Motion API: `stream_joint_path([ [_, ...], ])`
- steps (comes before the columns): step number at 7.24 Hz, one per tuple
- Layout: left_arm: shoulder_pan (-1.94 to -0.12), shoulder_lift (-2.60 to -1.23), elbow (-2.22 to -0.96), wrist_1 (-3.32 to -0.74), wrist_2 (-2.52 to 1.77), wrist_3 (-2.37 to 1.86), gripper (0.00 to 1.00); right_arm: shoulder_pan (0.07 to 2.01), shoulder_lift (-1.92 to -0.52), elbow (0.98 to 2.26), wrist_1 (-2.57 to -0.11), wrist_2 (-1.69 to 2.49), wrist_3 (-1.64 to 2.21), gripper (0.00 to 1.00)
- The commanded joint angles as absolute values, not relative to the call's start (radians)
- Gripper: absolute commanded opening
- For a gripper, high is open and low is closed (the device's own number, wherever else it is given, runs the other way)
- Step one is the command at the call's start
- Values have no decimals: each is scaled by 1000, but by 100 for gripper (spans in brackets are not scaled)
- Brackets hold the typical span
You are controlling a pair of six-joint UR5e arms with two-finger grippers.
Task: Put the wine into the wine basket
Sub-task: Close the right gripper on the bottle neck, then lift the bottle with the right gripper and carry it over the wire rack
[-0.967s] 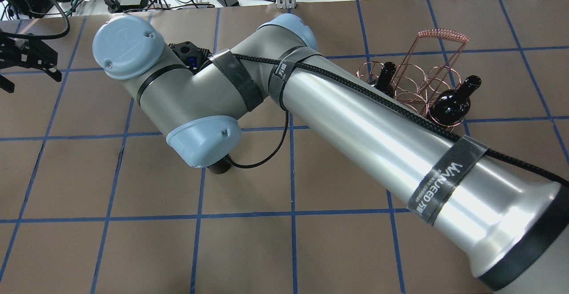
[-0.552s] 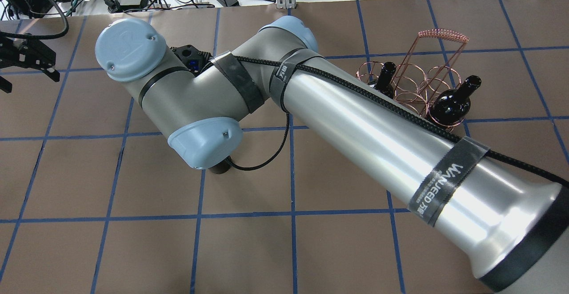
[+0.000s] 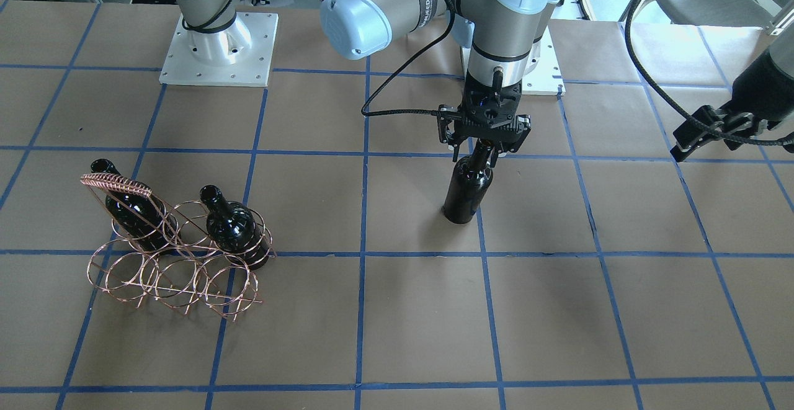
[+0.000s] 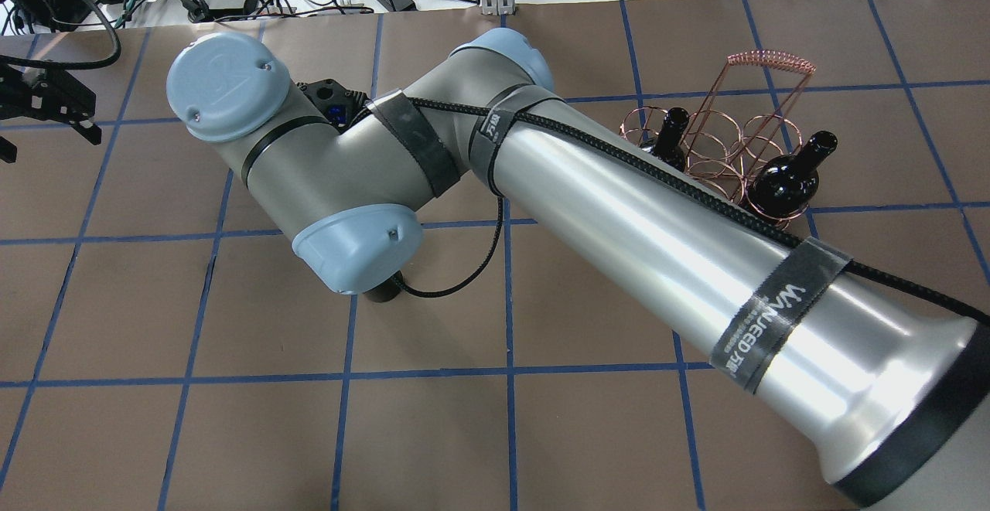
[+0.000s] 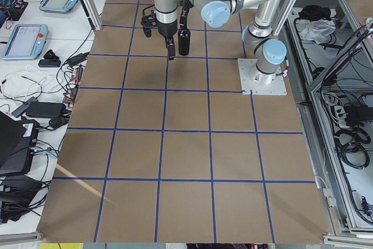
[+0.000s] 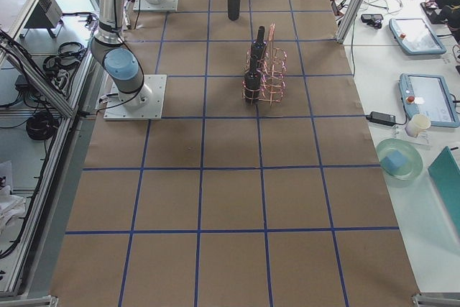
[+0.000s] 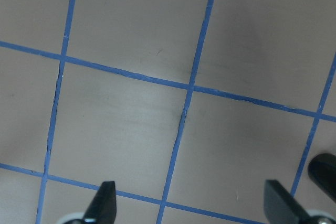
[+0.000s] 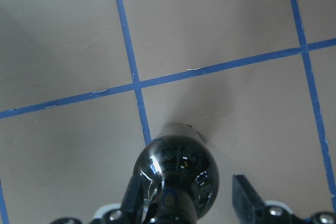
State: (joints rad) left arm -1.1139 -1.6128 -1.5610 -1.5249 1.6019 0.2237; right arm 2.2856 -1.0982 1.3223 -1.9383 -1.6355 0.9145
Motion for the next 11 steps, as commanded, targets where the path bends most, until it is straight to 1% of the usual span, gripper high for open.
stream_joint_path([
  [1,-1120,-1612,-1562,-1526,1600,221,100,2286,-1095,1322,-1940,-1608,916,34],
  [3,-1120,-1614,-1562,-1535,1606,221,100,2286,-1094,1322,-1940,-1608,916,32],
  [4,-1120,-1612,-1559,-1536,1608,221,100,2286,-1094,1322,-1939,-1606,914,29],
  [5,-1124,-1608,-1557,-1548,1608,221,100,2284,-1100,1322,-1937,-1606,913,22],
  [6,-1124,-1606,-1548,-1566,1649,219,100,2266,-1126,1316,-1934,-1580,907,5],
  [7,-1124,-1608,-1548,-1572,1685,218,100,2237,-1185,1318,-1860,-1604,779,0],
  [9,-1134,-1612,-1549,-1594,1671,209,100,2084,-1368,1325,-1600,-1606,669,0],
  [11,-1230,-1606,-1546,-1588,1667,207,100,1917,-1516,1331,-1359,-1618,474,0],
])
